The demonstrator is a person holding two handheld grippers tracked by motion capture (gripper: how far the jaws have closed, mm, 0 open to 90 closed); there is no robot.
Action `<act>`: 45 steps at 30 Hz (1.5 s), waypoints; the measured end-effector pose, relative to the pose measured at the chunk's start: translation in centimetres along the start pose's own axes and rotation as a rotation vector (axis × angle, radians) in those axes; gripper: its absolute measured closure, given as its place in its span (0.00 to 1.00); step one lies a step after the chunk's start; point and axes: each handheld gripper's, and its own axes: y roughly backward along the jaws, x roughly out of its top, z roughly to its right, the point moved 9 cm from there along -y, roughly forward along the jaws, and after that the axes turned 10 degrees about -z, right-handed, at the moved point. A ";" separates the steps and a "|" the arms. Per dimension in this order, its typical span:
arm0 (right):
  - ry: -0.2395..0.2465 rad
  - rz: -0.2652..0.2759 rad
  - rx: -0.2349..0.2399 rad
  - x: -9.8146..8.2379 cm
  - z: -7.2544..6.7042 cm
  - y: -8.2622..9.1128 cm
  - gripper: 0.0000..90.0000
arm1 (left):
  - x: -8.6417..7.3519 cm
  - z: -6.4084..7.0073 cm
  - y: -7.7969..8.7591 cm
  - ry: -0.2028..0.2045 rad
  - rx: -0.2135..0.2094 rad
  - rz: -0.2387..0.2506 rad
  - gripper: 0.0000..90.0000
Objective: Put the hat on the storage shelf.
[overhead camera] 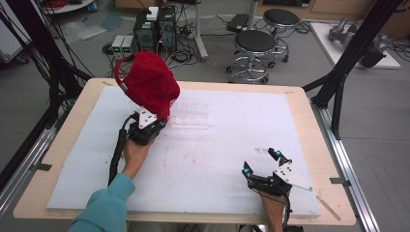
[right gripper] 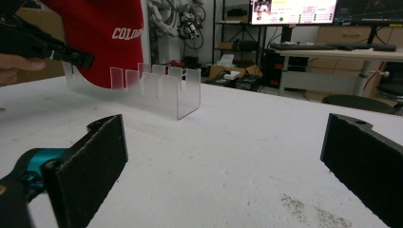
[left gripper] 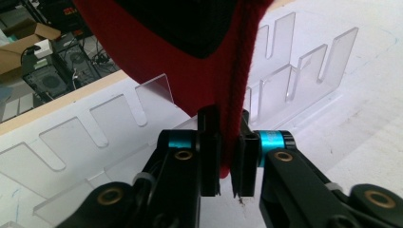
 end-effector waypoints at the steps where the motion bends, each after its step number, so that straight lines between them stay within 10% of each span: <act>1: 0.001 0.001 0.002 0.0 0.1 0.0 0.01 | 0.0 -0.1 0.0 0.010 0.001 0.004 0.83; 10: -0.013 0.016 0.011 0.1 0.2 0.1 0.01 | -0.5 -0.2 2.0 0.040 -0.102 0.043 0.20; 15: -0.015 0.018 0.015 0.1 0.2 0.1 0.01 | -2.7 -0.9 4.5 -0.014 -0.193 0.026 0.18; 30: 0.019 0.007 -0.002 0.0 -0.1 0.0 0.01 | -11.8 -5.4 12.0 -0.045 -0.218 0.185 0.18; 45: 0.013 0.004 -0.015 0.0 0.0 0.0 0.01 | -12.7 -6.0 13.3 0.008 -0.196 0.291 0.18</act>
